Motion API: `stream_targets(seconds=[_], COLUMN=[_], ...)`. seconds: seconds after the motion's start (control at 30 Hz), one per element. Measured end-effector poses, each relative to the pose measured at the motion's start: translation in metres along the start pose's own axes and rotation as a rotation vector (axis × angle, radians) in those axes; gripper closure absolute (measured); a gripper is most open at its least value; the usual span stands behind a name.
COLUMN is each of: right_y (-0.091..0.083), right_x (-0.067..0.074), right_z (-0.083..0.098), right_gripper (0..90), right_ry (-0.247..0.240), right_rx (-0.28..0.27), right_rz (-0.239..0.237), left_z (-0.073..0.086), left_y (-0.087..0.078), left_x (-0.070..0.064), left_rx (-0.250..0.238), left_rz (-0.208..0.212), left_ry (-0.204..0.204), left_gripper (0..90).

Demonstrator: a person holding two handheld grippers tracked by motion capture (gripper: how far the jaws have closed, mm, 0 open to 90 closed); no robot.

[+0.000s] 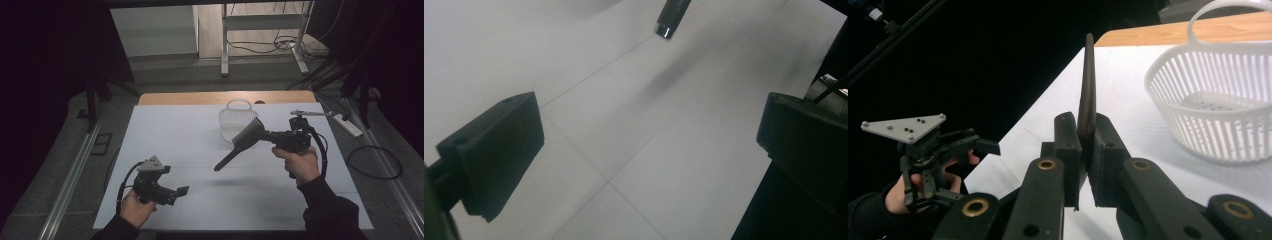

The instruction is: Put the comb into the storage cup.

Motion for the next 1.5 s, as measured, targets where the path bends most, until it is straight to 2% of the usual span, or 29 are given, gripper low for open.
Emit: stream_targets(seconds=[0.63, 1.5], right_y=[0.001, 0.006], right_x=[-0.007, -0.013], right_z=[-0.015, -0.04], right_gripper=[83.9, 83.9], right_ry=[-0.001, 0.007], right_rx=[-0.03, -0.057], right_rz=[0.027, 0.066], left_z=[0.019, 0.037], left_y=[-0.024, -0.055], left_x=[0.007, 0.01], left_rx=[0.007, -0.028], left_rz=[-0.046, -0.113], left_ry=[-0.036, -0.033], left_gripper=[0.0, 0.0])
Point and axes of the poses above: each handheld gripper's, and its own axes: y roughly forward along the jaws, z roughly out of its underside, x roughly to its left, the point moved 3 cm from there along y, roughly forward along the jaws, and after that the axes turned 7 degrees about -x, right-handed, at the moved point
